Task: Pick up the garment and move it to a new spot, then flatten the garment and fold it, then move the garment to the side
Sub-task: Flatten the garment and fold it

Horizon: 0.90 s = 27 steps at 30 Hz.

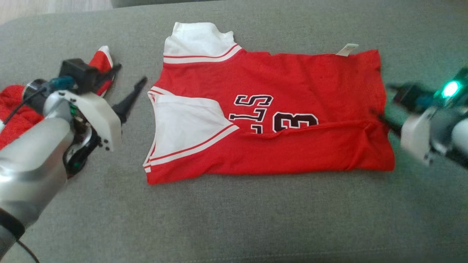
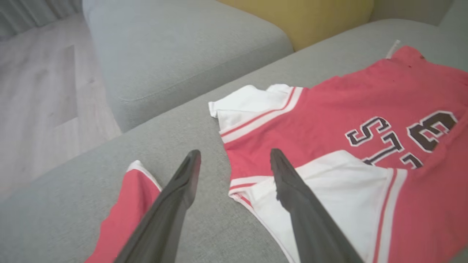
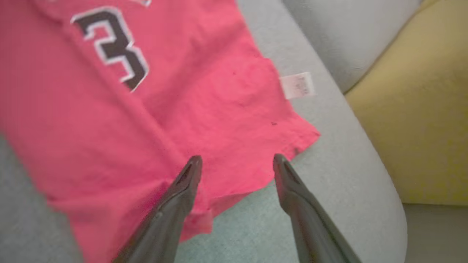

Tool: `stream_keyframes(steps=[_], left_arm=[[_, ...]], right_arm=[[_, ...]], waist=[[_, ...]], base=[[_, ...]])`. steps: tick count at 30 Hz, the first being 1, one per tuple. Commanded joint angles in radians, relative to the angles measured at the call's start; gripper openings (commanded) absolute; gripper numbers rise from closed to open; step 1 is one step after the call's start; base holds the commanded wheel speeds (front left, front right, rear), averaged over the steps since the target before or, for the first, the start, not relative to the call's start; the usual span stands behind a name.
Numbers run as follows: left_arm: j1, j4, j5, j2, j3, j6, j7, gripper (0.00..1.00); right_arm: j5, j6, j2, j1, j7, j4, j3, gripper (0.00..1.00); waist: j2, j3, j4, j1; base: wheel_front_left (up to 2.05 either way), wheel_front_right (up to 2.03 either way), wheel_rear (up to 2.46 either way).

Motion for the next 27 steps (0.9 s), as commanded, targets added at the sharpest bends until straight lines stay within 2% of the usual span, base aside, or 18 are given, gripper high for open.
stream_keyframes(steps=[1, 4, 7, 10, 14, 20, 27], left_arm=[[-0.063, 0.003, -0.001, 0.026, 0.064, 0.018, -0.022, 1.0], [-0.044, 0.016, -0.011, 0.012, 0.118, 0.06, -0.047, 1.0], [-0.011, -0.021, -0.009, 0.003, 0.197, 0.1, -0.054, 1.0], [0.055, -0.115, 0.019, -0.001, 0.339, 0.144, -0.055, 1.0], [0.205, -0.262, 0.064, -0.038, 0.55, 0.189, -0.055, 1.0], [0.452, -0.461, 0.161, -0.156, 0.772, 0.214, -0.055, 1.0], [0.699, -0.578, 0.279, -0.325, 0.921, 0.192, -0.055, 1.0]], right_arm=[[0.042, -0.001, -0.014, -0.021, -0.036, 0.028, -0.035, 1.0], [0.106, -0.001, 0.03, -0.013, -0.107, 0.133, -0.1, 1.0], [0.119, -0.001, 0.08, 0.006, -0.196, 0.238, -0.203, 1.0], [0.14, -0.001, 0.142, 0.037, -0.287, 0.327, -0.338, 1.0], [0.145, -0.001, 0.22, 0.082, -0.36, 0.401, -0.519, 1.0], [0.106, -0.001, 0.329, 0.209, -0.38, 0.377, -0.783, 1.0], [-0.089, -0.001, 0.477, 0.475, -0.381, 0.204, -1.04, 1.0]], waist=[[0.0, -0.009, -0.002, 0.0], [0.0, -0.029, -0.003, 0.0], [0.0, -0.055, -0.003, 0.0], [0.0, -0.086, -0.003, 0.0], [0.0, -0.132, -0.002, 0.0], [0.0, -0.199, -0.004, 0.0], [0.0, -0.236, -0.012, 0.0]], base=[[0.0, 0.0, 0.0], [0.0, 0.0, 0.0], [0.0, 0.0, 0.0], [0.0, 0.0, 0.0], [0.0, 0.0, 0.0], [0.0, 0.0, 0.0], [0.0, 0.0, 0.0]])
